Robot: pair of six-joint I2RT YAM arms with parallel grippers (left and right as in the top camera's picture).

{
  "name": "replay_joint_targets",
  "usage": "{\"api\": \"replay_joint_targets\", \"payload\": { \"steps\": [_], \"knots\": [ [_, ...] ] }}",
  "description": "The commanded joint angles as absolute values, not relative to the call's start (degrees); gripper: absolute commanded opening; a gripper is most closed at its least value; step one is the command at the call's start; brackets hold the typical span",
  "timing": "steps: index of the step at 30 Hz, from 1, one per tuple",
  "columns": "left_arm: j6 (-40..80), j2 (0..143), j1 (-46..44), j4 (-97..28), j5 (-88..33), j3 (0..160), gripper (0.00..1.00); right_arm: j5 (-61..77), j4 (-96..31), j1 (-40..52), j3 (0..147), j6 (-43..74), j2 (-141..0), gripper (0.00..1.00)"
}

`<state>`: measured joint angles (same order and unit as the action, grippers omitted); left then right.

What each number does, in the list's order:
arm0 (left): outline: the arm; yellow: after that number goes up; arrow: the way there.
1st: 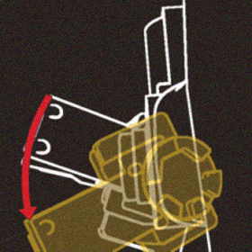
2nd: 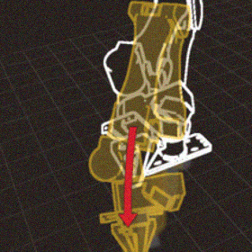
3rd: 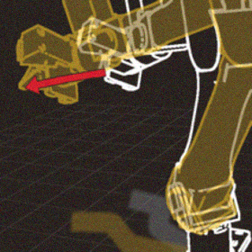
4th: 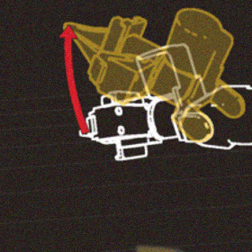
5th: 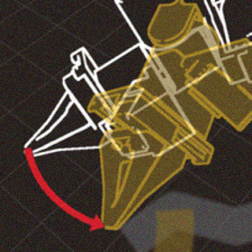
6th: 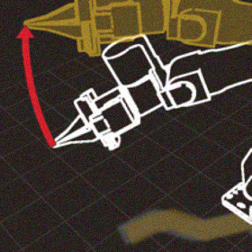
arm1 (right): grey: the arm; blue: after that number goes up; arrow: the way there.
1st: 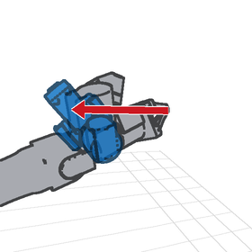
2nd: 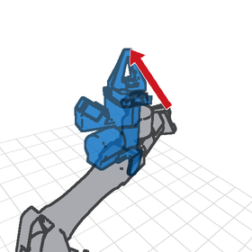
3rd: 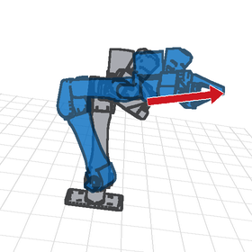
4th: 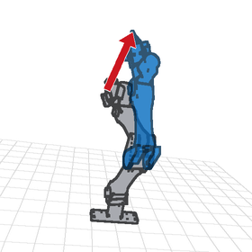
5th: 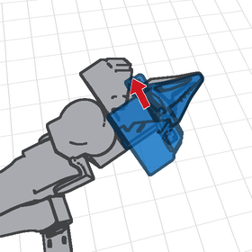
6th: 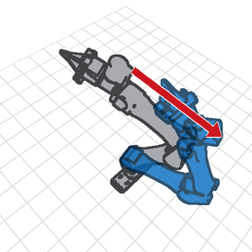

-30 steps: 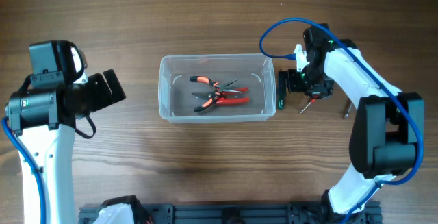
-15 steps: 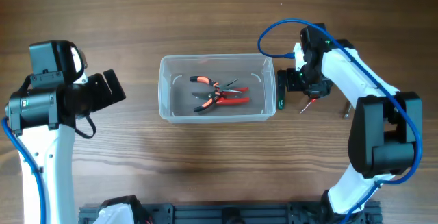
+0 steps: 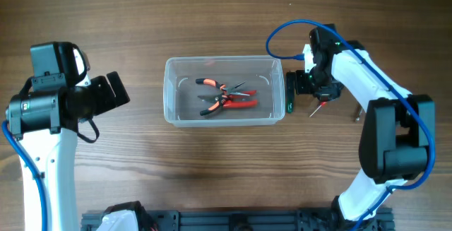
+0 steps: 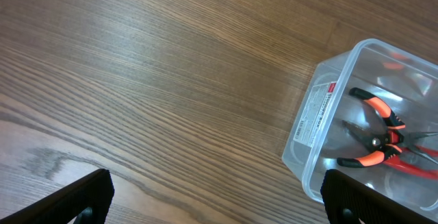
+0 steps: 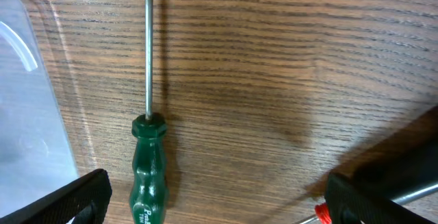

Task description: Pack container

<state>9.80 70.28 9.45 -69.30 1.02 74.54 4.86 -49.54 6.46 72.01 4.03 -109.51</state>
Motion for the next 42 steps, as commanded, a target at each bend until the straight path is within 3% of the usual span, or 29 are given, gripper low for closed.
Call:
{"api": "replay_joint_targets", "payload": {
  "steps": [1, 13, 24, 35, 37, 42],
  "knots": [
    [10.8, 70.5, 9.8, -69.3, 0.9, 75.0, 1.00, 3.9, -49.3, 7.5, 71.5, 4.9, -112.9, 0.99],
    [10.8, 70.5, 9.8, -69.3, 0.9, 75.0, 1.00, 3.4, -47.5, 9.4, 71.5, 6.4, -116.8, 0.99],
    [10.8, 70.5, 9.8, -69.3, 1.0, 75.0, 1.00, 1.2, -47.3, 9.4, 71.5, 7.7, -116.8, 0.86],
    [10.8, 70.5, 9.8, -69.3, 1.0, 75.0, 1.00, -1.7, -48.4, 9.4, 71.5, 7.7, -116.8, 0.85],
    [10.8, 70.5, 9.8, -69.3, 1.0, 75.0, 1.00, -1.7, -48.5, 9.4, 71.5, 7.9, -116.8, 0.82],
    [10.8, 70.5, 9.8, -69.3, 1.0, 75.0, 1.00, -1.7, -48.9, 9.4, 71.5, 8.1, -116.8, 0.59]
  ]
}}
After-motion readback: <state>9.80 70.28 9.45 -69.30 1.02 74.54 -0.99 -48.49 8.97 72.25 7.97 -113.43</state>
